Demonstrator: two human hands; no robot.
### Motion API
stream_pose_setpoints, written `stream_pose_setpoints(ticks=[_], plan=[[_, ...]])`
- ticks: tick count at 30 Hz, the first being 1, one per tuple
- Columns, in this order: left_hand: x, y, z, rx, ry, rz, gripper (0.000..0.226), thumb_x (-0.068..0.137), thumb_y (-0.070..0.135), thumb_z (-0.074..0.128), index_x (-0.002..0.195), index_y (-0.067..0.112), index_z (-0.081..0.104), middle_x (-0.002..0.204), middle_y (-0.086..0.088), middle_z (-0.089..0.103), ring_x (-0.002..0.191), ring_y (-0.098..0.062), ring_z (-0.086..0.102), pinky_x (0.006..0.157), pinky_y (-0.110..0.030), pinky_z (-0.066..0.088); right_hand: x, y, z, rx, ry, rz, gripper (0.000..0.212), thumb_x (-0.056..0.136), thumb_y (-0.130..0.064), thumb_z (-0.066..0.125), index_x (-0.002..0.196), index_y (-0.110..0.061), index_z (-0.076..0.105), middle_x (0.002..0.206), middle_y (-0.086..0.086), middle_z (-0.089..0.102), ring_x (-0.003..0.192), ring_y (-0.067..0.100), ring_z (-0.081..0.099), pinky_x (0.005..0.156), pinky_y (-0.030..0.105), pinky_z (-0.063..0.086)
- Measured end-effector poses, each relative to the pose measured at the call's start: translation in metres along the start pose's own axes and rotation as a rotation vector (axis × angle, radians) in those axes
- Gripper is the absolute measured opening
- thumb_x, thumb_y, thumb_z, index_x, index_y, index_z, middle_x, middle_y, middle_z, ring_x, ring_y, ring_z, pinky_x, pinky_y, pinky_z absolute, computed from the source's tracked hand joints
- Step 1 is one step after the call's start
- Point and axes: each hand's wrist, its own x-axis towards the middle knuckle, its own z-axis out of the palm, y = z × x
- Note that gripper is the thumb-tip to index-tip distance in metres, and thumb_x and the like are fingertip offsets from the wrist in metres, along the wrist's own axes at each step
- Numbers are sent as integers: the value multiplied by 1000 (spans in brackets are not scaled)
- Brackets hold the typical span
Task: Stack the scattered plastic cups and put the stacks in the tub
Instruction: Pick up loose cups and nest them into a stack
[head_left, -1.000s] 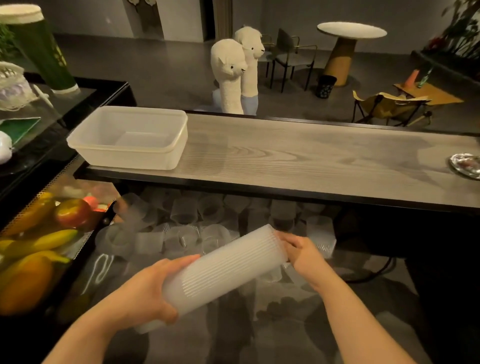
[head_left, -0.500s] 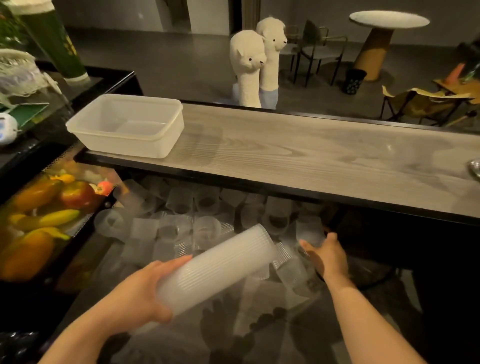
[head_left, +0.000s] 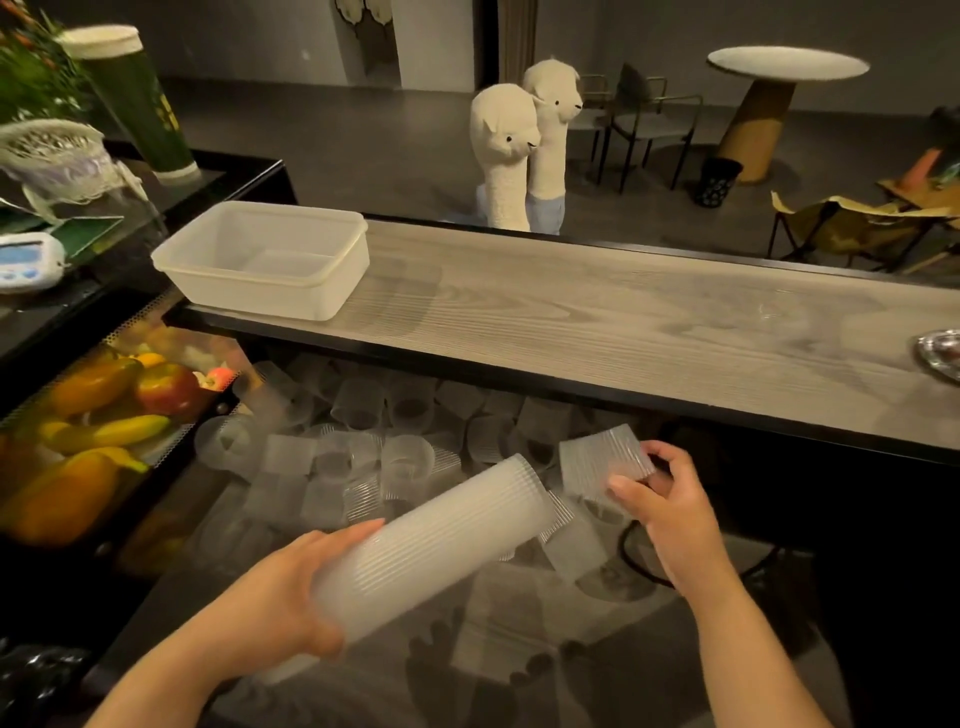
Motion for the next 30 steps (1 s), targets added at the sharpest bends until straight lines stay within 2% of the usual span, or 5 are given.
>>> stream_pose_setpoints(ticks=[2, 5, 10, 15, 30], plan=[[-2, 5, -4, -26, -19, 10, 102, 58, 27, 83, 131, 66, 24, 121, 29, 39, 106, -8, 51, 93, -29, 50, -8, -12, -8, 93, -190, 41, 72, 67, -44, 84, 129, -21, 55, 120, 9, 66, 109, 24, 67, 88, 37, 57], [-2, 16, -10, -30, -63, 65, 100, 53, 28, 81, 131, 66, 31, 123, 26, 43, 110, -8, 51, 95, -29, 49, -12, -18, -8, 7, -328, 72, 40, 95, -25, 55, 135, -26, 54, 122, 3, 69, 113, 23, 65, 95, 38, 53], [6, 27, -12, -23, -114, 146, 98, 55, 23, 79, 128, 68, 33, 126, 30, 43, 111, 0, 50, 85, -16, 45, -19, -12, -8, -26, -303, 121, 44, 102, -19, 44, 144, -33, 45, 125, 0, 68, 117, 22, 64, 107, 45, 44], [17, 28, -9, -29, -110, 231, 97, 52, 20, 80, 128, 66, 42, 128, 37, 45, 109, 30, 39, 85, -1, 40, -30, 0, -25, -41, -252, 129, 51, 88, -43, 59, 138, -43, 50, 133, -4, 63, 125, 20, 58, 112, 51, 38], [28, 10, -20, -78, -175, 139, 100, 51, 18, 81, 128, 69, 43, 130, 33, 44, 112, 4, 51, 84, -12, 45, -18, -3, -1, -113, -192, 152, 33, 103, -25, 42, 126, -42, 59, 118, -1, 71, 114, 21, 64, 107, 45, 44]])
